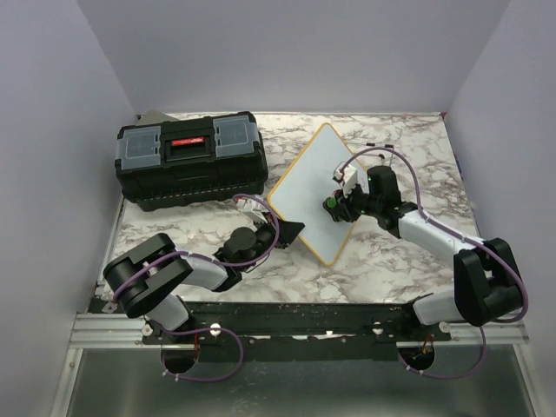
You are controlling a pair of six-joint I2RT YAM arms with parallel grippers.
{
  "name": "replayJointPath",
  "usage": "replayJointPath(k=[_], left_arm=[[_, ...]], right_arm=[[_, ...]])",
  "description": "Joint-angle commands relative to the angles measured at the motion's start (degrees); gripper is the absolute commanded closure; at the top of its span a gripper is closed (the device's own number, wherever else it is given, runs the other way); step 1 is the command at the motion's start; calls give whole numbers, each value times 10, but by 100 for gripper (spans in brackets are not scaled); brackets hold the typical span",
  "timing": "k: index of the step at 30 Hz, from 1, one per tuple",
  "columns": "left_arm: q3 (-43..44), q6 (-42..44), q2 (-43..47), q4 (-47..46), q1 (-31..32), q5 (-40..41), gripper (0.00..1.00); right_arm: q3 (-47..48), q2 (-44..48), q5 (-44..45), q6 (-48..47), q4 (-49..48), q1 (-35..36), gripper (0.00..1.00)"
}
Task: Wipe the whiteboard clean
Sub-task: Erase the whiteboard at the center of the board.
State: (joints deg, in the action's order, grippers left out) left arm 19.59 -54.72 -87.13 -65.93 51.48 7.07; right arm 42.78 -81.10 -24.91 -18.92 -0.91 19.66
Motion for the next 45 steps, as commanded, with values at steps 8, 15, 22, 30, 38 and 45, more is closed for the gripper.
replayJointPath(k=[8,15,22,30,38,45], left_arm=[[19,-11,17,-98,20,-98,100],[19,-11,13,-107,20,-101,100],[23,-13,5,-112,20,-103,100],[20,-11,12,-105,20,-101,100],[13,-9,19,-109,20,-99,100],[12,-12,9,-122,19,-98,100]], right_arm=[[57,-58,88,99,-52,16,99],[18,-72,102,53,-45,-24,99],[-13,-20,-12,51,-48,7,99],[29,-37,-14,113,-47,19,99],[32,-88,-37,99,-36,-64,99],[26,-82,-107,75,-11,-51,99]])
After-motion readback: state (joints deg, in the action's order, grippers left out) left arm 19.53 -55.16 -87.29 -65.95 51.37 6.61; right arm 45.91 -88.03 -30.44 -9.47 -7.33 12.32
